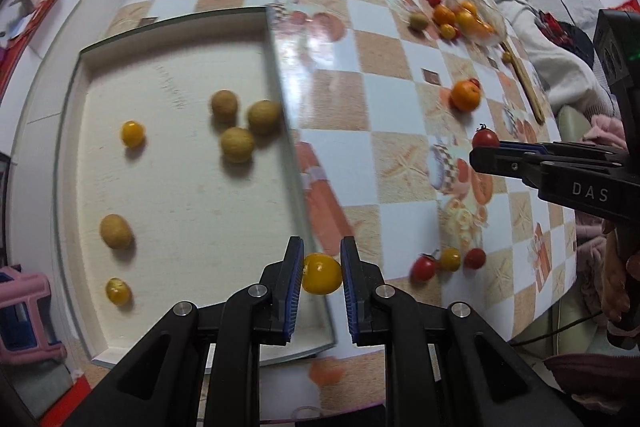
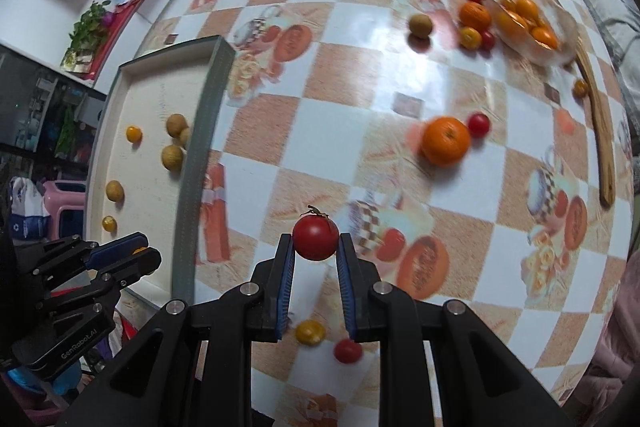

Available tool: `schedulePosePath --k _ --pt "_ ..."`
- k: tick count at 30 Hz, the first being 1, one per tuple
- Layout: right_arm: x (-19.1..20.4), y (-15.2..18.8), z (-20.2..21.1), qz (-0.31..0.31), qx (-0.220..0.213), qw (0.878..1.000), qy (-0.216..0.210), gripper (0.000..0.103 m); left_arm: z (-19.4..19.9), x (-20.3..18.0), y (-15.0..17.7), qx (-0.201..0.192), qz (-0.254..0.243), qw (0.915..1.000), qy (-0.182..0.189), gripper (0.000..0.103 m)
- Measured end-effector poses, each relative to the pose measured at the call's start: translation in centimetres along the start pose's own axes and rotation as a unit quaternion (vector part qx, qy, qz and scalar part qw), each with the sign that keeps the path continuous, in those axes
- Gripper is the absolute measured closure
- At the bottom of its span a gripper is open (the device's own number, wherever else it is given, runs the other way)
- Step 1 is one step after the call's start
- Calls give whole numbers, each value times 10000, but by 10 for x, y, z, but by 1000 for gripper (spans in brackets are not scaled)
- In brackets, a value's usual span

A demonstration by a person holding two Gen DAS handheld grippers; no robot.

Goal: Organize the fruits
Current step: 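Carry both held cherry tomatoes over the white tray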

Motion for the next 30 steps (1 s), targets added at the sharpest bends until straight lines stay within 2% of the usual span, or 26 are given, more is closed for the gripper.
schedulePosePath --k 10,16,24,30 --pt "79 -49 -30 760 157 9966 -287 80 -10 64 8 4 515 9979 -380 83" --pt "115 -85 -62 837 298 9951 -432 80 -25 82 6 19 590 9963 -627 83" --pt "138 -127 -107 988 461 9938 -227 80 -40 89 12 103 521 9948 -873 83" --pt "143 -135 -133 1113 636 9918 26 78 -45 89 14 108 366 9943 -997 82"
Point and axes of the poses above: each gripper's, at about its wrist camera, not at the fingertips, and z roughly against the way its jaws point, x to its left, y to its underside, the point moved 9 cm from there along -z, roughly the way its jaws point, and after that the axes turned 4 degrees about -y, right-handed, at the moved point
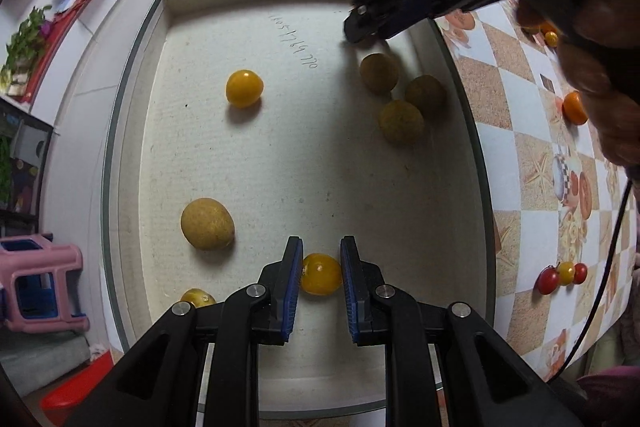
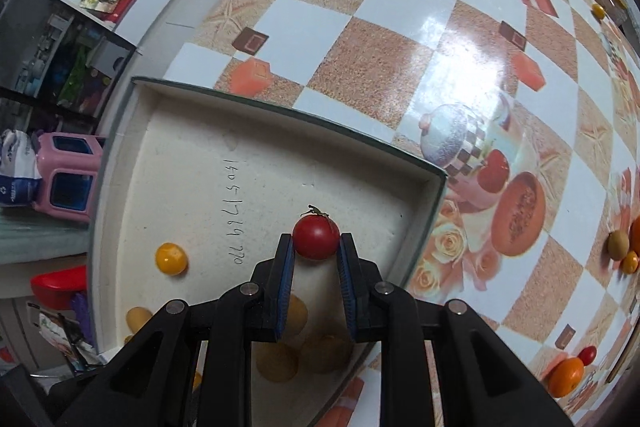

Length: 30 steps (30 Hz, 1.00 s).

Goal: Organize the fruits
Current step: 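Carry both held cherry tomatoes over the white tray, then open both grippers to drop the tomatoes into the tray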

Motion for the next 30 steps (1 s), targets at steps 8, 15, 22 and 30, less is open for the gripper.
schedulePosePath --k 8,15,22,30 --pt "11 -7 -1 141 48 9999 7 57 1 -2 -1 -99 -42 9996 -244 30" --pt "12 -7 16 91 -137 9997 -204 20 -3 0 0 53 -50 9996 -259 30" --pt "9 0 39 84 -322 9993 -176 2 1 -5 2 101 -127 9993 -347 30" --pt "9 16 60 203 -463 9987 36 0 13 -15 -3 92 -267 9985 -474 30"
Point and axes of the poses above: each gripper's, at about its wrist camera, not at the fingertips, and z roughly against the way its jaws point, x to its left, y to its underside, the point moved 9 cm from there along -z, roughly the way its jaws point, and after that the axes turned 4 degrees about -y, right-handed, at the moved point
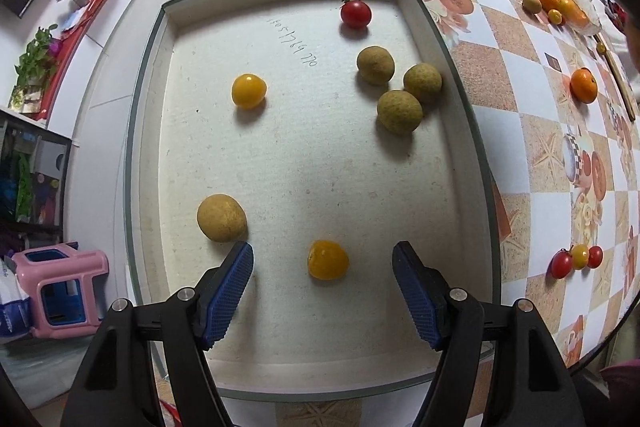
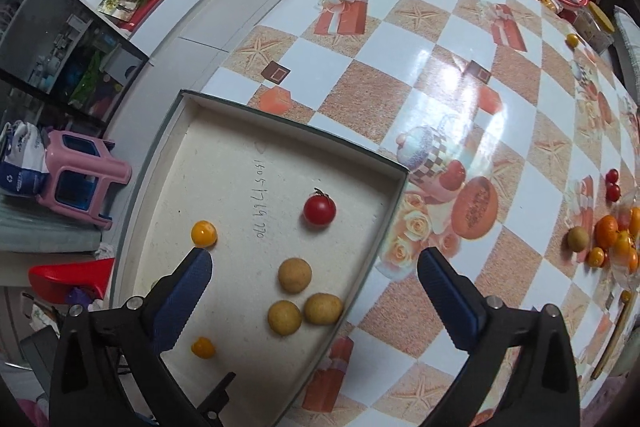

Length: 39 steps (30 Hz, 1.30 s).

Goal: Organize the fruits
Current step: 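Open both grippers to drop the tomatoes into the tray, then move both grippers back toward the red cherry tomatoes on the table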

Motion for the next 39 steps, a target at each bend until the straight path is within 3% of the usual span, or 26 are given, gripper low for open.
schedulePosePath --k 10,25,35,38,39 --pt "-72 50 38 -800 -48 9968 80 0 19 -33 -12 -111 -469 9988 -82 30" --pt "-179 199 71 -2216 160 9740 451 0 53 -112 -12 -491 -1628 9853 156 30" --pt "-177 285 61 -1783 543 9812 502 2 48 -166 15 -368 -2648 9620 562 30" --pt "-165 295 55 -1440 565 9872 385 14 45 -180 23 -311 -2906 9541 656 30" --pt "-161 296 53 -1332 565 9888 372 23 44 -183 25 -299 -2953 9526 672 30"
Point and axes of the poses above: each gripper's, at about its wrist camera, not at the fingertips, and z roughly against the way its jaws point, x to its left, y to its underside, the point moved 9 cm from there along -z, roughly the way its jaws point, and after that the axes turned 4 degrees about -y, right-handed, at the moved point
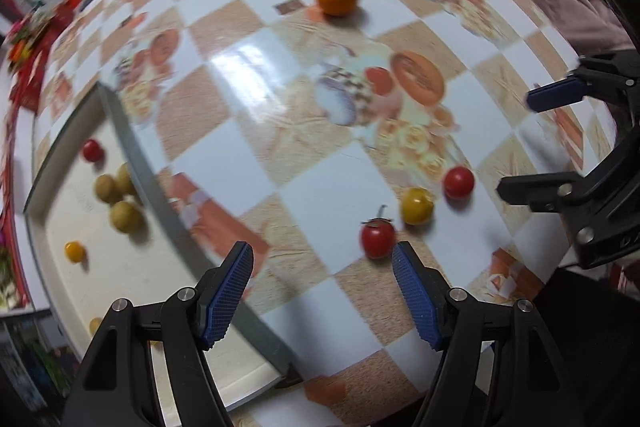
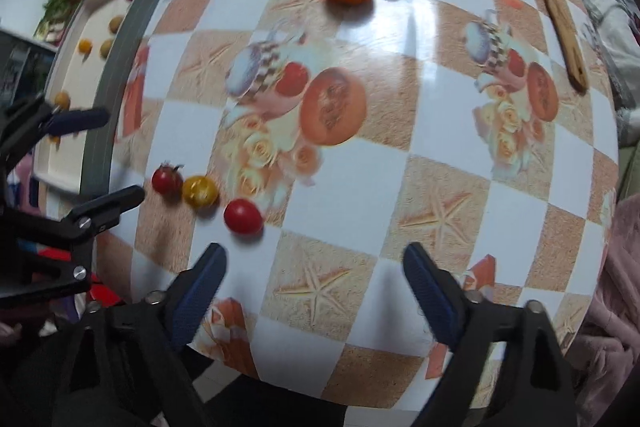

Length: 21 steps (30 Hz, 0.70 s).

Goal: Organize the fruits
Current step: 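Move both grippers back toward the red cherry tomatoes on the table, then grasp a stemmed red cherry tomato with the left gripper while the right grasps another red one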

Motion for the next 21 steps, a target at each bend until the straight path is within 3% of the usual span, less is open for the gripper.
schedulePosePath --k 1,4,14,17,21 --pt "3 1 -2 121 -2 9999 6 34 -2 -5 -1 14 -88 10000 28 30" --pt "13 4 -12 426 61 9990 -94 47 -7 -13 -4 33 -213 9997 116 30" --pt "39 -11 -21 891 -46 9948 -493 54 -24 -23 -11 229 -191 9985 467 30" --pt "45 -18 -22 986 -45 9933 -597 63 -26 -25 -11 267 -183 9983 495 31" --pt "57 -22 -25 1117 77 9910 -735 79 -29 -15 -8 280 -189 9978 564 43"
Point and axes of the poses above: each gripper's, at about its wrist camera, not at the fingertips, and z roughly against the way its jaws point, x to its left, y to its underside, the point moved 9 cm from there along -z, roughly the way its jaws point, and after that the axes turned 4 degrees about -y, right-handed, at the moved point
